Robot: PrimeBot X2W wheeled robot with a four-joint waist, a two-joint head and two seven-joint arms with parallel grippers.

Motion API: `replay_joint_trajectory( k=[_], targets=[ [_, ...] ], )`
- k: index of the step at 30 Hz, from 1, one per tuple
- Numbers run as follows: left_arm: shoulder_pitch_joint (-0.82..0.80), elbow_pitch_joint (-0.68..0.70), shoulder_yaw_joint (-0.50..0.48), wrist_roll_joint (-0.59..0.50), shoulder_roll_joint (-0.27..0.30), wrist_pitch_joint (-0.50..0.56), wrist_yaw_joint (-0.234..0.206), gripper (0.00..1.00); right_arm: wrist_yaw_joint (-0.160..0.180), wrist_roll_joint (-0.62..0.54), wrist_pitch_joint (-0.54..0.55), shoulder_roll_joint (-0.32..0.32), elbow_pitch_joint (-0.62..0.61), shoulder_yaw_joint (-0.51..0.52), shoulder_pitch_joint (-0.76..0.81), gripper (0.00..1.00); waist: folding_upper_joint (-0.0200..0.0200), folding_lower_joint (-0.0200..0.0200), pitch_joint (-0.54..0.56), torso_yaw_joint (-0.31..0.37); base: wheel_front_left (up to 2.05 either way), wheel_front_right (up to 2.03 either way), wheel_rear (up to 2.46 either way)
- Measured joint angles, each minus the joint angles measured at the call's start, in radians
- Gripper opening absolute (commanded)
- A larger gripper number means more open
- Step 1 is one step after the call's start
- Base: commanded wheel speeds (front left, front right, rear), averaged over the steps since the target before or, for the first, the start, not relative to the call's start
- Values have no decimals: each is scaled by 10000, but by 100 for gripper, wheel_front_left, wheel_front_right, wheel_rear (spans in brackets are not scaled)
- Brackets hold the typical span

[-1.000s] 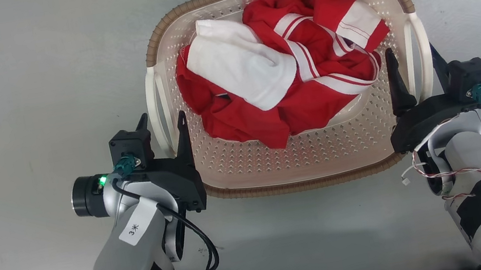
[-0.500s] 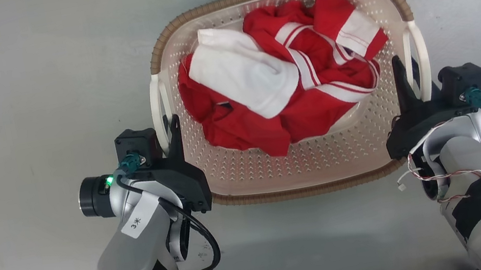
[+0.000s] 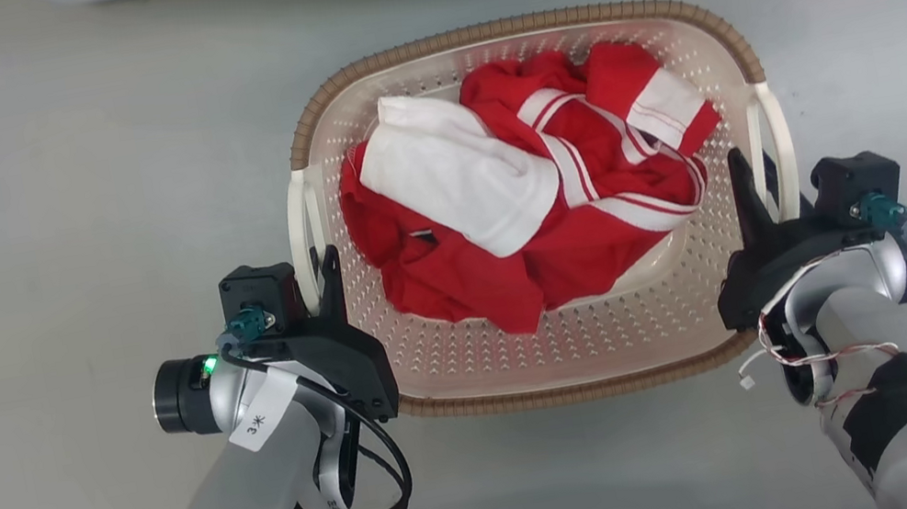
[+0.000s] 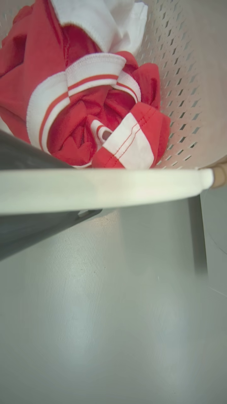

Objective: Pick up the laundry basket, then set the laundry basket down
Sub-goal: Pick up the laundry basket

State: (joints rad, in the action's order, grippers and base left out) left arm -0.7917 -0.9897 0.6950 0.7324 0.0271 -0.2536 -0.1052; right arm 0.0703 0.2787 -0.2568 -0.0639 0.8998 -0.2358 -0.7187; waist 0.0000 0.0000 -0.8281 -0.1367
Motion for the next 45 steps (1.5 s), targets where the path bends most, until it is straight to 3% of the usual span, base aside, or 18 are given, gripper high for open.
replay_joint_trajectory(
  k=[20,45],
  targets=[
    [1263,-750,940,803,4,378,44,0,265,1952,107,31,1101,-1887,1078,0,-1,-1,2461,202,0,0,0],
    [3968,-1908,1505,1850,8,1758,364,0,543,5120,2044,90,1043,-4995,3776,0,0,-3,6323,674,0,0,0]
  ],
)
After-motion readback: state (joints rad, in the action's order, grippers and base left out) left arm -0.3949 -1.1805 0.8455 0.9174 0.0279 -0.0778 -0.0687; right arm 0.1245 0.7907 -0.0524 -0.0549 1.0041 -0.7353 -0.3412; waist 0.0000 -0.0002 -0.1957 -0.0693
